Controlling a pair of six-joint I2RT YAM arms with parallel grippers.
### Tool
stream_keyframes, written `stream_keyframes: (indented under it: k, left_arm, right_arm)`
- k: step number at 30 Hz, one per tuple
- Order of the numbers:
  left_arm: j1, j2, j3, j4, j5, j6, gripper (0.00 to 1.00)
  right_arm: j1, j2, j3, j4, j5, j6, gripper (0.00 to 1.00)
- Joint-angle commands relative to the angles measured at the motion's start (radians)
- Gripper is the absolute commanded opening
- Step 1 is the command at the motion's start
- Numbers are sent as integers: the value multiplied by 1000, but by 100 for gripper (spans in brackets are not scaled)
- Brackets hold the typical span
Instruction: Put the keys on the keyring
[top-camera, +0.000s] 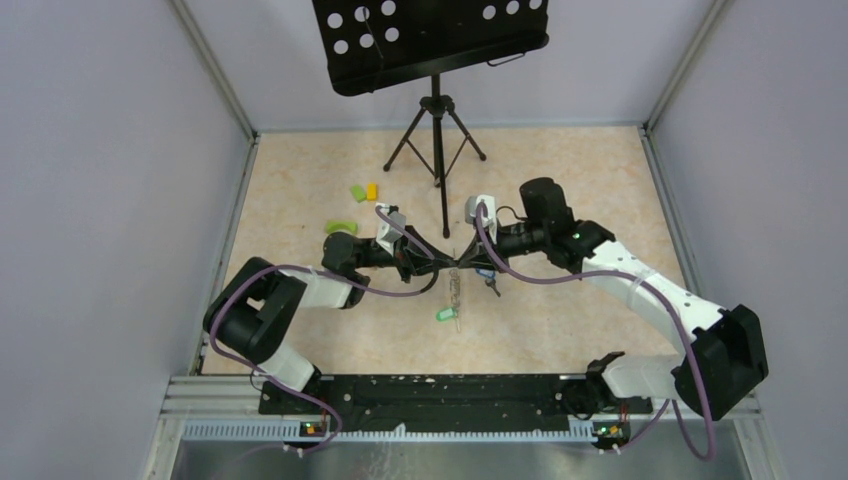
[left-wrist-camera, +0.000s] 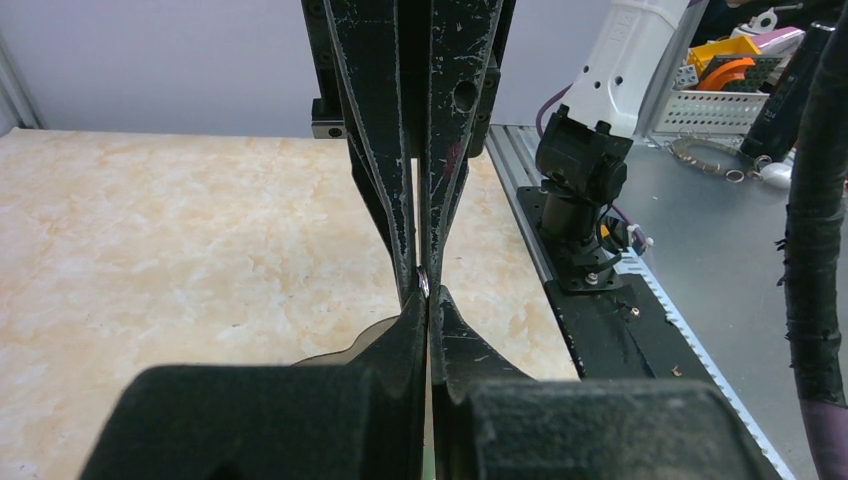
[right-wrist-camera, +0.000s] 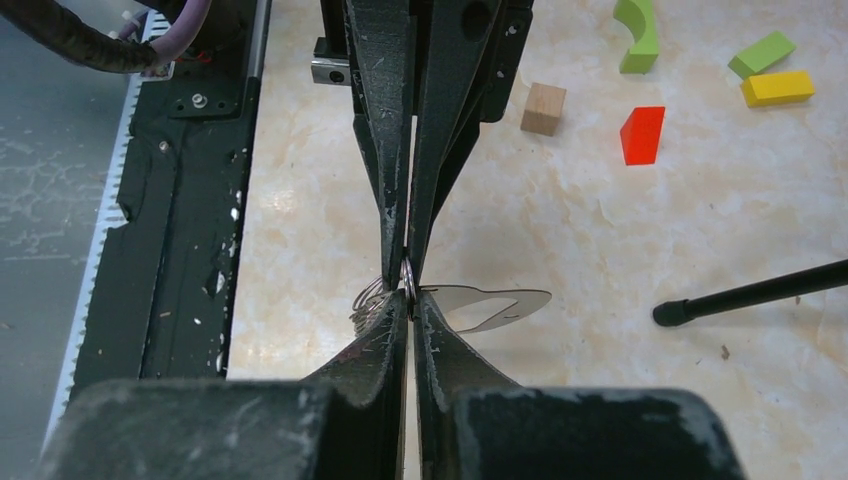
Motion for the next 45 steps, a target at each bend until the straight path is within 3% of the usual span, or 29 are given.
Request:
stream_keyframes:
  k: [1,7,14,19,24,30,38,45]
  left_arm:
    - [0,-14,-2,253,-17,-3,0]
    - [4,-14,-6,253,3,78,2]
    - [23,-68,25,-4,22,314,35]
    - [23,-69,31,-58,20,372,46]
    - [19,-46,44,-46,22,378,45]
    - [20,-36,50,-31,37,369,29]
    - [18,-15,60,-57,81,372,39]
    - [12,16,90,-67,78,371,39]
  right_arm:
    - [-11,-4,11,24,-41,-10,0]
    - [-8,-17,84,-103,90,-94,0]
    - [108,55,292,-397,418,-193,0]
    - [216,122,416,-525,612,-205,0]
    - [281,181,496,-601,706,-201,0]
    - [309,220,539,-638,739,-204,0]
    - [309,231,564,-650,737,-207,0]
    - [311,230,559,-644,717,-209,0]
